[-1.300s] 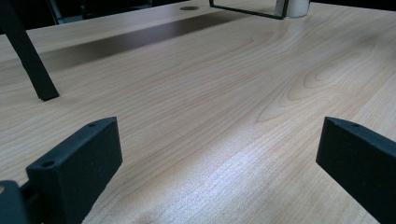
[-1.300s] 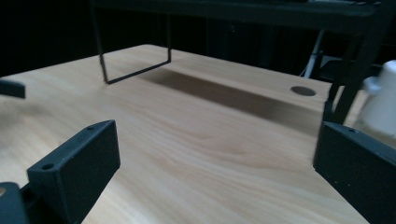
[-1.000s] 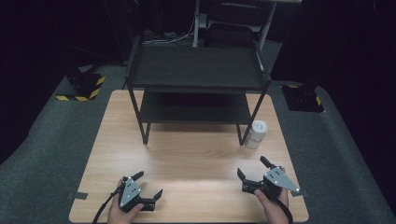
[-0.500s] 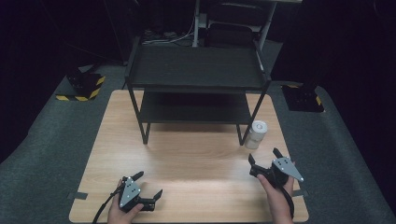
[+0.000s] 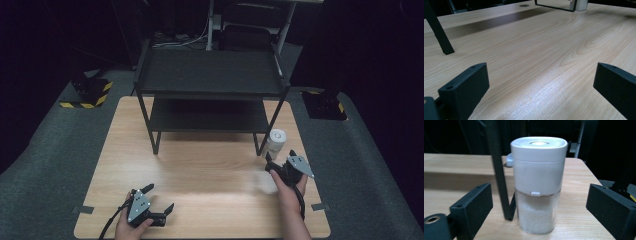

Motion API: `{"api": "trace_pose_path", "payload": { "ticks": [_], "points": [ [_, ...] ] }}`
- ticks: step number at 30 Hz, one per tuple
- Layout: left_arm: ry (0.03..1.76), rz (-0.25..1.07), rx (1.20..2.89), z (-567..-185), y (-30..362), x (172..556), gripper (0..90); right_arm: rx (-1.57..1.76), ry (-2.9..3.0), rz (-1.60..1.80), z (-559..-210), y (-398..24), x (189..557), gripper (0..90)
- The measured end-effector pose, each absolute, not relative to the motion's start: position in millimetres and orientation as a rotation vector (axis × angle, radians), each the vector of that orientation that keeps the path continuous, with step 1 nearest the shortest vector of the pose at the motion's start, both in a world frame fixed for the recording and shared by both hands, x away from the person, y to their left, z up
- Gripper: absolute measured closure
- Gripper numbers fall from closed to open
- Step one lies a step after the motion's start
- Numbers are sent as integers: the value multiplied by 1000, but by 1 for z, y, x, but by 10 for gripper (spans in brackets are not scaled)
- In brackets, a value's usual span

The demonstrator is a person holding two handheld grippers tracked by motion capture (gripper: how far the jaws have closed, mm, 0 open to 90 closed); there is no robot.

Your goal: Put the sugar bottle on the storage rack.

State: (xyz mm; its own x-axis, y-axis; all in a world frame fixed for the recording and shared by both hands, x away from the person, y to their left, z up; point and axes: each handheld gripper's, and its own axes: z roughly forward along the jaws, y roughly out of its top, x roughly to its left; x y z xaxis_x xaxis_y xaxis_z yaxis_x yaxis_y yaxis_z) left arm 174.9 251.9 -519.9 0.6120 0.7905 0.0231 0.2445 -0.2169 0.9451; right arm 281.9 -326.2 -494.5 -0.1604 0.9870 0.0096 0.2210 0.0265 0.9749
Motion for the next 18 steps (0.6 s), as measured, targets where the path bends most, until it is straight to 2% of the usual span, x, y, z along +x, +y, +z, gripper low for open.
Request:
{"api": "trace_pose_path", "payload": {
  "ticks": [18],
  "points": [
    [843, 627, 1763, -520, 253, 176, 5, 1277, 1464, 1166, -508, -311, 315, 241]
  ]
}}
